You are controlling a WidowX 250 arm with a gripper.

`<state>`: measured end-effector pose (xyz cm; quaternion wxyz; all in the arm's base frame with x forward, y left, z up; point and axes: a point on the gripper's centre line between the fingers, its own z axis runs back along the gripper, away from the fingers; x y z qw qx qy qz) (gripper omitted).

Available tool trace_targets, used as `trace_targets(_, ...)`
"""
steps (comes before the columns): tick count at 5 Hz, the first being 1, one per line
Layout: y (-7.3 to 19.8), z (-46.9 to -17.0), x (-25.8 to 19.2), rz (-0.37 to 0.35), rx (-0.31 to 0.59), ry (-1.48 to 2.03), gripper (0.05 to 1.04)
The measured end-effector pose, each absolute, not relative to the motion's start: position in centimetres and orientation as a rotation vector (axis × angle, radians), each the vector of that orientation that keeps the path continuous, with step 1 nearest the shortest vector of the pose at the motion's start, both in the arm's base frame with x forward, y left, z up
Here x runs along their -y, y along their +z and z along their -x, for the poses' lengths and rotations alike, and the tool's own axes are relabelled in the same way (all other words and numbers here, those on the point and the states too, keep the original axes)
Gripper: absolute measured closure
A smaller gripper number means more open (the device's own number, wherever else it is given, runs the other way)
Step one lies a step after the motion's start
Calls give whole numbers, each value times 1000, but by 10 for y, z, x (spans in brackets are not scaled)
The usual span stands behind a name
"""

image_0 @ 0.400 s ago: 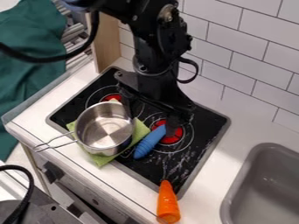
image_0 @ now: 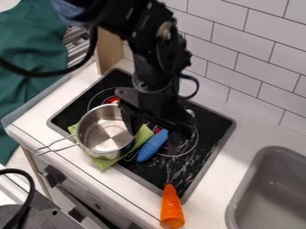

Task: Moved the carrot from the lower right corner to the silver pot

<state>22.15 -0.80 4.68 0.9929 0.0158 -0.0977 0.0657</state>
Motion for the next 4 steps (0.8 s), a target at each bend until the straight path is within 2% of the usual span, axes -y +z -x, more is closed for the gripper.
trace_targets(1, 43, -206, 18, -33, 188, 205, 82)
trace_targets(2, 34, -179, 42, 18, 123, 319, 82)
trace_targets(3, 24, -172, 60, 43, 92, 334, 82)
trace_targets(4, 12, -173, 74, 38, 62, 332, 82)
